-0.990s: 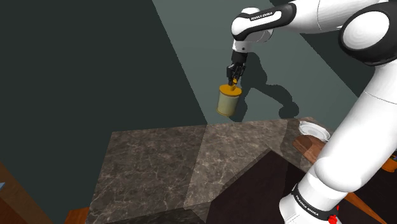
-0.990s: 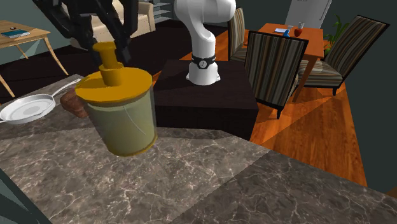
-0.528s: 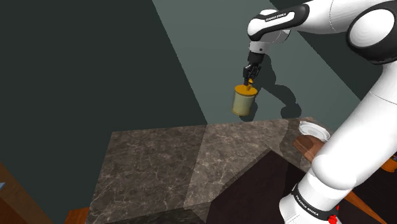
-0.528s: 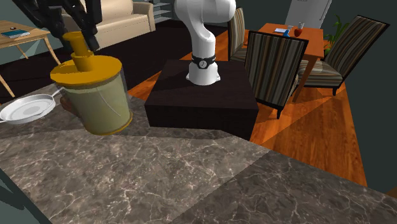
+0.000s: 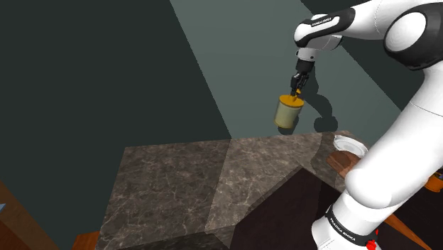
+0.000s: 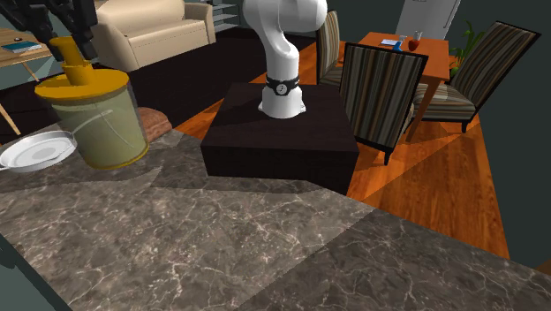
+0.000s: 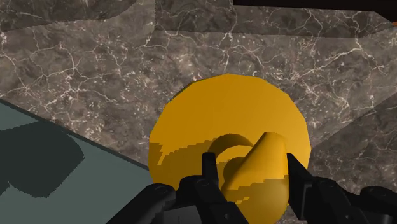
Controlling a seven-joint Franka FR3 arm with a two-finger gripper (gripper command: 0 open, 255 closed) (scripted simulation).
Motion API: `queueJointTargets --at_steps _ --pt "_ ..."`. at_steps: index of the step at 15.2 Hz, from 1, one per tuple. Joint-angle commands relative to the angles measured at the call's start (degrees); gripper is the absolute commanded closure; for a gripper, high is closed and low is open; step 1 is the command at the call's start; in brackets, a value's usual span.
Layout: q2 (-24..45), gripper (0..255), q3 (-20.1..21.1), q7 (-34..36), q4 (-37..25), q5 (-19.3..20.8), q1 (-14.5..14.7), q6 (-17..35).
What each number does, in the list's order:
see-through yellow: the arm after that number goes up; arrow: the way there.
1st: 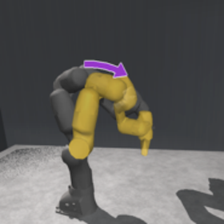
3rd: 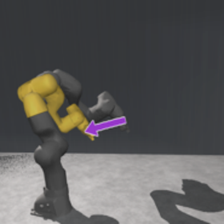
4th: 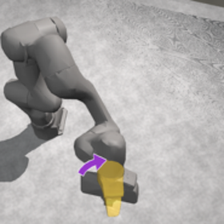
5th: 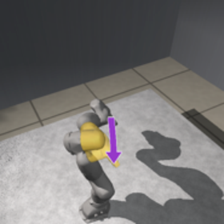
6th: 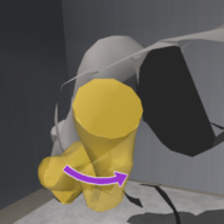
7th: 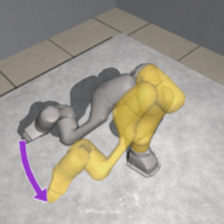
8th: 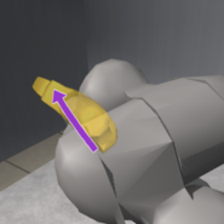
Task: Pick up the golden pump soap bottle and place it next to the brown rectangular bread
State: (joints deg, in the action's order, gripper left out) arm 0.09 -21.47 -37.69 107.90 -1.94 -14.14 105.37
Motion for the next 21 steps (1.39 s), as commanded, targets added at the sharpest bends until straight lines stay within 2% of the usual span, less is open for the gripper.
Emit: queueJointTargets --at_steps 1,9,14,15,21 --pt "0.64 255 -1.32 -2.78 -1.11 -0.13 -1.33 -0.55" --pt "6.34 255 -6.54 -14.64 -7.59 -2.35 -7.55 -2.34" --pt "12.00 255 -9.13 -22.20 -14.13 -5.11 -12.38 -4.30" --pt "14.13 255 -9.78 -24.56 -16.68 -6.19 -14.15 -5.12" --pt "14.59 255 -9.52 -24.88 -12.62 -6.53 -14.06 -0.68"
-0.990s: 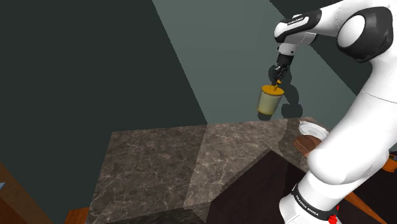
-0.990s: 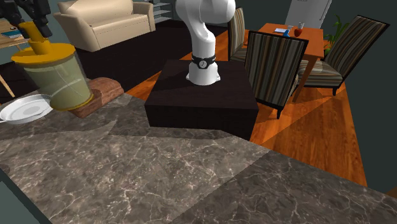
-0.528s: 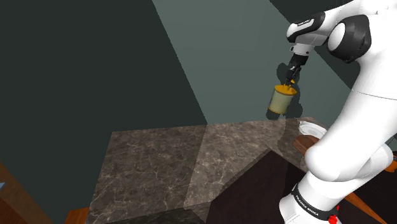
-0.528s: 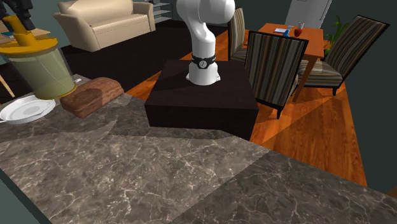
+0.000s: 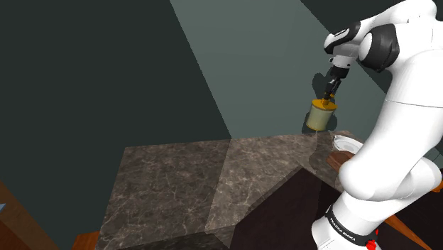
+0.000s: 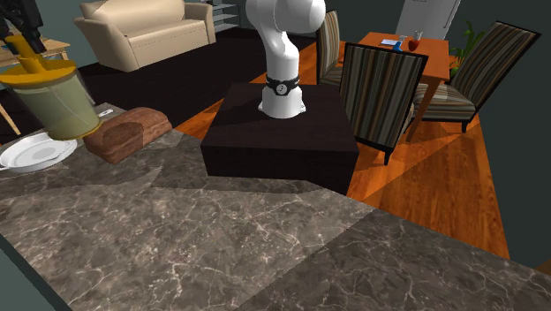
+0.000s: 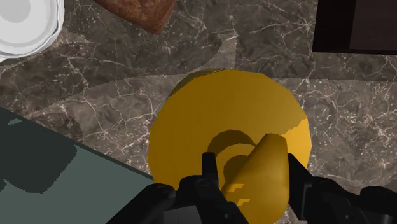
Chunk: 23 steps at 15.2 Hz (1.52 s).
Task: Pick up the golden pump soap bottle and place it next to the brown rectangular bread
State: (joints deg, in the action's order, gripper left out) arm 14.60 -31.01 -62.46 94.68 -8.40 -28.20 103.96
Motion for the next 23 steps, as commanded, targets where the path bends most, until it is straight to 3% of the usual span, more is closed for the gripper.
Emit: queueJointTargets --at_steps 1,23 --pt "0.20 255 0.06 -0.17 1.22 -0.16 0.01 1.46" --pt "6.03 255 1.56 -2.87 11.07 -4.07 -0.76 16.25"
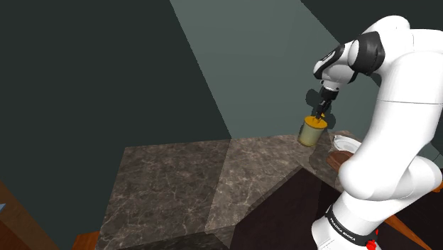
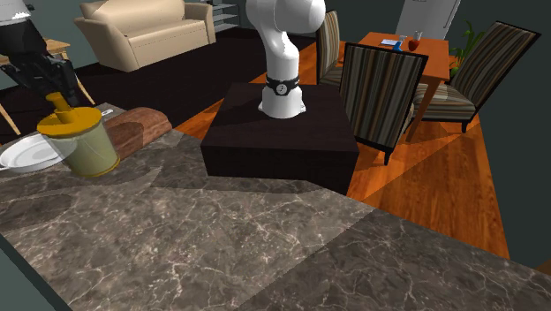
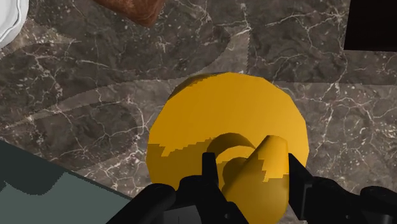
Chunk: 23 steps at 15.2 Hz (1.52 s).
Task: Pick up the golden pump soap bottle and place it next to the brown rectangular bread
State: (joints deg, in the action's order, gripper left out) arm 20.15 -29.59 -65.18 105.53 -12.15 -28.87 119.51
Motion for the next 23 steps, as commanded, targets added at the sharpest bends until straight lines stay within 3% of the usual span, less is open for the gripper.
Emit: queueJointTargets --at_steps 1,23 --pt "0.87 255 0.26 -0.33 0.51 -0.58 -0.16 1.33" --pt "11.14 255 4.03 -4.47 3.52 -7.01 -2.86 13.56"
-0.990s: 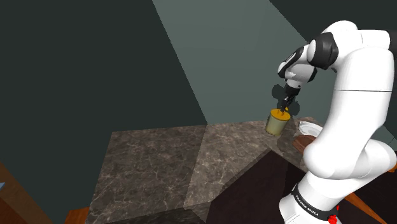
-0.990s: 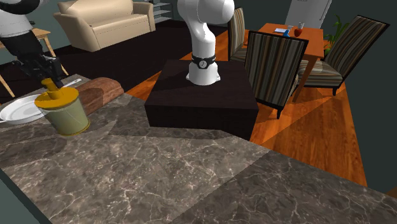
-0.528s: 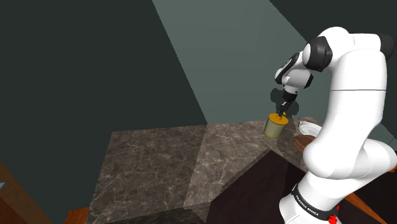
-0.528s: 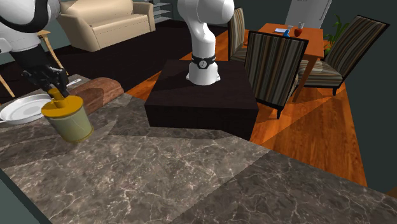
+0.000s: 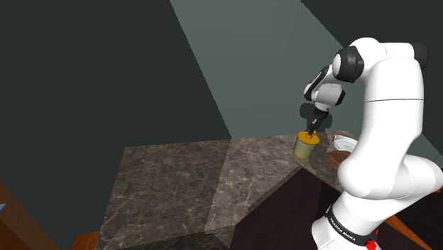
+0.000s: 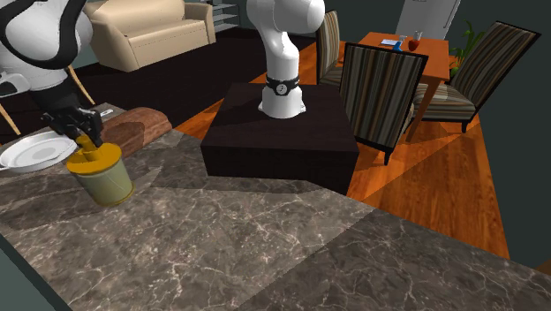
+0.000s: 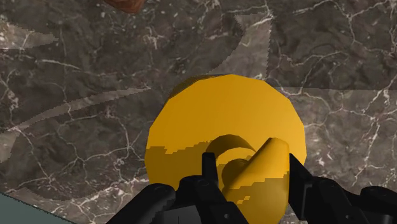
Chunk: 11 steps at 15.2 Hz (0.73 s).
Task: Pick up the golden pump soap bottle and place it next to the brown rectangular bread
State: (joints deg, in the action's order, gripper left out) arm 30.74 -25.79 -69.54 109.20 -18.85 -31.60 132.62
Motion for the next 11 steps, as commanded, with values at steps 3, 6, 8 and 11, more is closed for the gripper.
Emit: queueJointTargets --at_steps 3,6,8,11 --pt "0.55 255 0.23 -0.11 -0.15 -0.31 -0.13 0.44" --pt "0.55 255 0.23 -0.11 -0.15 -0.31 -0.13 0.44" --pt "0.55 255 0.23 -0.11 -0.15 -0.31 -0.13 0.44" --pt "0.53 0 0.23 -0.11 -0.14 -0.30 -0.13 0.43"
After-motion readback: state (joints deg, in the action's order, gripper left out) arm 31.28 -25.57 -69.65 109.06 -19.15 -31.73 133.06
